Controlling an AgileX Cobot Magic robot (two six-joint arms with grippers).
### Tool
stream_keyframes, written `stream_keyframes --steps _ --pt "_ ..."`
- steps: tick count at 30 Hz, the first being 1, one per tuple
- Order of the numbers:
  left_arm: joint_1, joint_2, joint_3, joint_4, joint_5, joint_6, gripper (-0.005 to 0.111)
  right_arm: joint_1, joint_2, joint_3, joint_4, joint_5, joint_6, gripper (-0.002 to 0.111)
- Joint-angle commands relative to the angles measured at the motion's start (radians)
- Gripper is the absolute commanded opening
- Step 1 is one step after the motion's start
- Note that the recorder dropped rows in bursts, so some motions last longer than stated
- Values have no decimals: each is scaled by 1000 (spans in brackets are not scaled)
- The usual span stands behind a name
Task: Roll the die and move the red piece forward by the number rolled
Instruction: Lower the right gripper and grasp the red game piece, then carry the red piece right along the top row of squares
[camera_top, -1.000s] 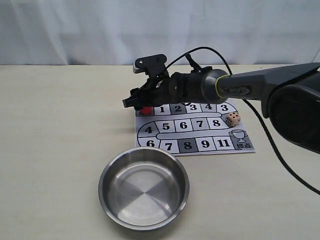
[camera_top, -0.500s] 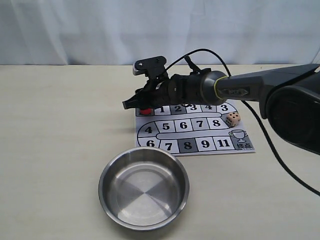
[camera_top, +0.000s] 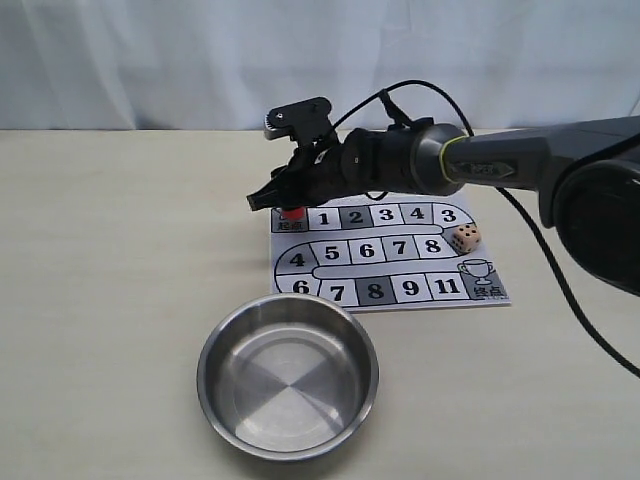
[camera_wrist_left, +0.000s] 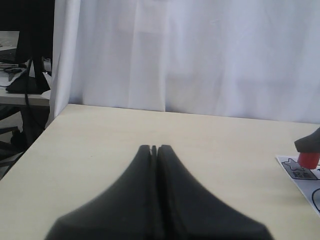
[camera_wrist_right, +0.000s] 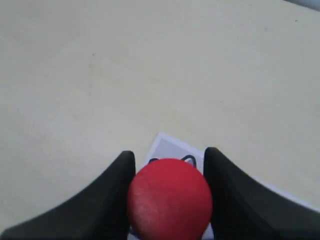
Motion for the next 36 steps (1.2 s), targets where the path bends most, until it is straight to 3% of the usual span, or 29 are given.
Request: stream_keyframes --steps 1,21,29,36 --pt "0 -1 -5 1 -12 0 0 -40 -26 -6 -3 13 -16 4" --pt "0 -1 -5 1 -14 0 0 -80 -20 -6 -6 90 -10 4" --pt "0 -1 -5 1 -13 0 0 -190 -33 12 6 158 14 4" --pt "0 -1 -5 1 -13 0 0 -176 -15 12 28 175 -1 4"
